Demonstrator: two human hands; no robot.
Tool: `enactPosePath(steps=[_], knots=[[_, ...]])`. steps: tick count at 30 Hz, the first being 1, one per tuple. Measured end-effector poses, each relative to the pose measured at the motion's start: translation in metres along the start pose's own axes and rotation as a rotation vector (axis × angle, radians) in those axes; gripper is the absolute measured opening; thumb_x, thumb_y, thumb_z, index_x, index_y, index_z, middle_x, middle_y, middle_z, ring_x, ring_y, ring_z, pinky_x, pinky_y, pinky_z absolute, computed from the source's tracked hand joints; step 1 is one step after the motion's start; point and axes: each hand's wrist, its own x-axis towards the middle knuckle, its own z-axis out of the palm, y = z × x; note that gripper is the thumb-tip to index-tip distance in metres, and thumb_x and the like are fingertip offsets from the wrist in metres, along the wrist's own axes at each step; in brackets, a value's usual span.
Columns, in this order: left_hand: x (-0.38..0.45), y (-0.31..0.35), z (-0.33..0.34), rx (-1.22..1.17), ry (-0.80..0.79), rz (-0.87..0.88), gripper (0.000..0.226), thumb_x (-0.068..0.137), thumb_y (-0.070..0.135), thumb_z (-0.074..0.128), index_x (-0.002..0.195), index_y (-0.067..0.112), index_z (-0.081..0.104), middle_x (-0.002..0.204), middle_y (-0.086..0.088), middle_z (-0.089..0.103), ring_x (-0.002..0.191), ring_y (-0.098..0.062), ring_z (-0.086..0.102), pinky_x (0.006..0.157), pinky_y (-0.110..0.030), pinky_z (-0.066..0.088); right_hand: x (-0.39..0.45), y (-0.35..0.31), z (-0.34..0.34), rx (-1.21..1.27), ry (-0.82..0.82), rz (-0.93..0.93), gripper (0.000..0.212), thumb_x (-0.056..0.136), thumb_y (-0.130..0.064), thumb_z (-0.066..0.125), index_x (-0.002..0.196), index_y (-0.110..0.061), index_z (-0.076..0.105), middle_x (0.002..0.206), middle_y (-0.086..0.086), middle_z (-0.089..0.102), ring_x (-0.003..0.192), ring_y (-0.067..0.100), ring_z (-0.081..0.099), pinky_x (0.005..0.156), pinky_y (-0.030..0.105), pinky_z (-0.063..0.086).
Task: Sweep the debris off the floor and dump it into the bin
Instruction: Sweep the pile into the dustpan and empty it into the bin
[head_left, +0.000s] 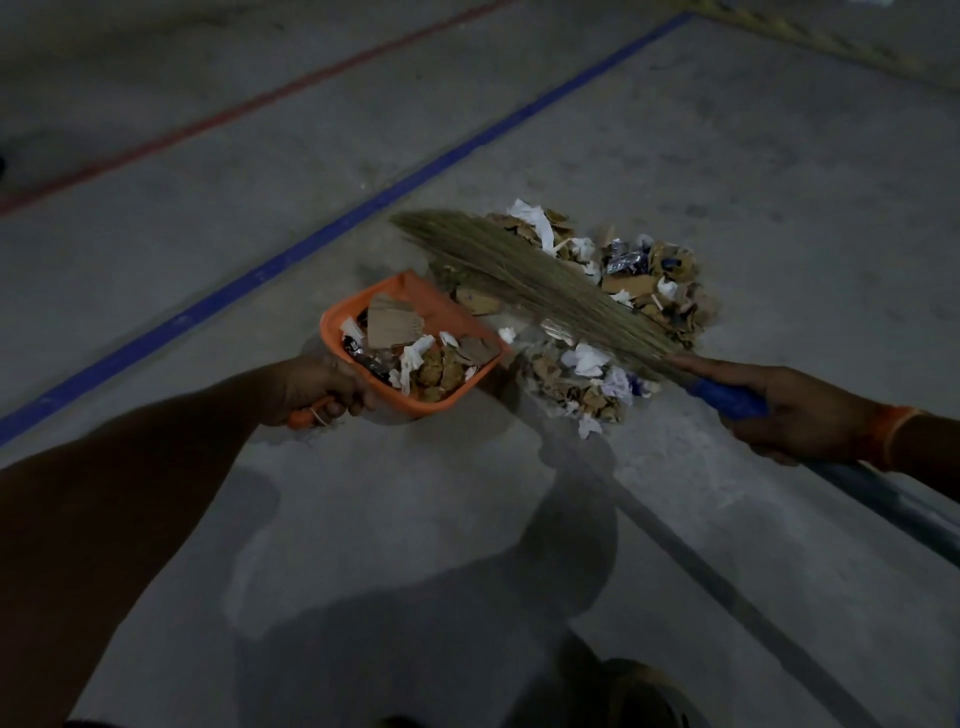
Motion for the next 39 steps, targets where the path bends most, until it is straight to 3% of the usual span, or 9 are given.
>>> enactPosePath(steps=[6,13,17,22,28,32,34,39], knots=[[-0.012,0.000,-0.008,-0.082,0.035,0.046,0.037,0.087,-0.010,0.042,0.073,0.002,0.074,0.066,-0.014,0.061,0.036,-0.008,0.041,0.036,-0.014,0.031,0.004,0.000,0.001,-0.005,-0.043,0.022,0.086,0.093,0.005,0.051,0.136,-0.066,0.030,0.058,0.005,0.058,0.046,0.023,0.049,0.046,0.032,0.049],[-0.021,0.003,-0.010,-0.113,0.067,0.063,0.041,0.087,-0.010,0.042,0.071,0.004,0.076,0.066,-0.015,0.060,0.036,-0.007,0.040,0.036,-0.013,0.029,0.011,-0.009,0.019,-0.055,-0.126,-0.001,0.083,0.090,0.005,0.053,0.142,-0.057,0.031,0.057,0.005,0.059,0.044,0.022,0.050,0.046,0.033,0.049],[-0.028,0.008,-0.008,-0.124,0.094,0.083,0.037,0.088,-0.011,0.041,0.076,0.000,0.074,0.064,-0.014,0.059,0.035,-0.007,0.040,0.035,-0.013,0.030,0.013,-0.015,0.022,0.004,-0.124,-0.029,0.088,0.092,0.007,0.050,0.132,-0.069,0.032,0.060,0.003,0.061,0.045,0.025,0.047,0.047,0.033,0.048],[-0.033,0.008,-0.013,-0.079,0.129,0.071,0.037,0.088,-0.011,0.042,0.074,0.002,0.075,0.064,-0.013,0.061,0.035,-0.007,0.042,0.033,-0.014,0.031,0.016,-0.023,0.019,0.073,-0.101,-0.072,0.083,0.095,0.005,0.049,0.137,-0.064,0.031,0.064,0.000,0.063,0.045,0.024,0.047,0.048,0.035,0.048],[-0.040,0.014,-0.006,-0.061,0.115,0.052,0.028,0.091,-0.011,0.040,0.086,-0.006,0.067,0.058,-0.009,0.058,0.033,-0.005,0.042,0.031,-0.013,0.031,0.023,-0.033,0.022,0.137,-0.056,-0.086,0.083,0.094,0.006,0.050,0.139,-0.061,0.030,0.062,-0.012,0.064,0.047,0.023,0.050,0.049,0.034,0.049],[-0.033,0.010,-0.011,-0.074,0.131,0.069,0.032,0.090,-0.010,0.042,0.083,-0.002,0.072,0.067,-0.014,0.061,0.038,-0.007,0.043,0.035,-0.014,0.032,0.039,-0.038,0.023,0.237,0.024,-0.093,0.073,0.097,-0.006,0.054,0.140,-0.061,0.030,0.067,0.009,0.061,0.051,0.028,0.048,0.050,0.037,0.049],[-0.032,0.011,-0.012,-0.085,0.135,0.072,0.031,0.091,-0.008,0.043,0.084,-0.001,0.073,0.068,-0.014,0.063,0.039,-0.007,0.044,0.035,-0.015,0.033,0.049,-0.043,0.022,0.261,0.043,-0.109,0.071,0.098,-0.010,0.054,0.143,-0.058,0.027,0.065,0.006,0.061,0.052,0.029,0.049,0.050,0.037,0.049],[-0.028,0.009,-0.015,-0.124,0.149,0.089,0.031,0.089,-0.011,0.042,0.084,-0.002,0.071,0.066,-0.014,0.062,0.038,-0.008,0.044,0.034,-0.016,0.034,0.077,-0.061,0.026,0.181,0.029,-0.232,0.069,0.098,-0.002,0.052,0.145,-0.049,0.033,0.099,-0.008,0.067,0.053,0.027,0.057,0.051,0.038,0.054]])
